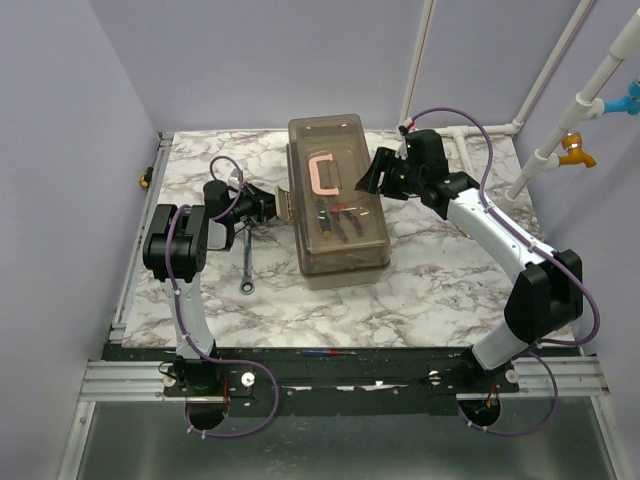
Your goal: Pack the tool kit
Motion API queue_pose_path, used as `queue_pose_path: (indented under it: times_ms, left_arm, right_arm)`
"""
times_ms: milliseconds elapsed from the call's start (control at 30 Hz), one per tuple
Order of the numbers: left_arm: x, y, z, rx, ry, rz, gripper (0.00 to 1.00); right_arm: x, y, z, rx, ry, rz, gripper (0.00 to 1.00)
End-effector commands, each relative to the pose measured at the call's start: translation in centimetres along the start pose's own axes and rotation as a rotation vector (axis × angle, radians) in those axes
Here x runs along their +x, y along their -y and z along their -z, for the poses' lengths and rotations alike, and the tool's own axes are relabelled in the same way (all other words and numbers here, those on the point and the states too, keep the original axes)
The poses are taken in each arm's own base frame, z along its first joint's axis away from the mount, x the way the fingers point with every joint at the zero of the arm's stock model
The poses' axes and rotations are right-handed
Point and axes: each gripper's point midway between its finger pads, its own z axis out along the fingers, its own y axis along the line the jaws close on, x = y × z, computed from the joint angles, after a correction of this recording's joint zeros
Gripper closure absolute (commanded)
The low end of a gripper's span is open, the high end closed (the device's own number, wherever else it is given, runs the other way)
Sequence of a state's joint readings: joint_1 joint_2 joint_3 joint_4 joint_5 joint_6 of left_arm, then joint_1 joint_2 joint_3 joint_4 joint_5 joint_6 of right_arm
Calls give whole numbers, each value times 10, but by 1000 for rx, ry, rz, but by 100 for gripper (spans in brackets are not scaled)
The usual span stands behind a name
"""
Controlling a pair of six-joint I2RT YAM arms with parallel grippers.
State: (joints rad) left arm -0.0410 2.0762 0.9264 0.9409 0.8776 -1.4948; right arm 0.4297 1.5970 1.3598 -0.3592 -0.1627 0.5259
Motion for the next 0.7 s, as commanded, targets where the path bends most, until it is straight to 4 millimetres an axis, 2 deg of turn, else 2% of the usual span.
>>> queue_pose_path:
  times_ms: [0,100,200,400,467,600,667]
  left_arm:
    - [21,56,8,150,-73,-110,100]
    - [21,51,8,72,-50,-149,100]
    - [19,31,7,-112,-6,-214,100]
    - [15,29,8,-399,59,-379,100]
    - [19,27,6,-478,48,-418,100]
    - [30,15,-4,-643,-7,-494,100]
    - [27,9,-4,-772,-5,-569,100]
  right_arm:
    - [17,-2,-7,-29,-62,22,37]
    - [16,-2,-8,-23,-66,28,37]
    - [18,1,-11,-12,-80,25,38]
    - [22,5,-12,3,-88,23,38]
    - [22,6,-12,7,-85,26,38]
    - [21,5,-11,5,-86,26,38]
    - [21,4,-11,2,-88,26,38]
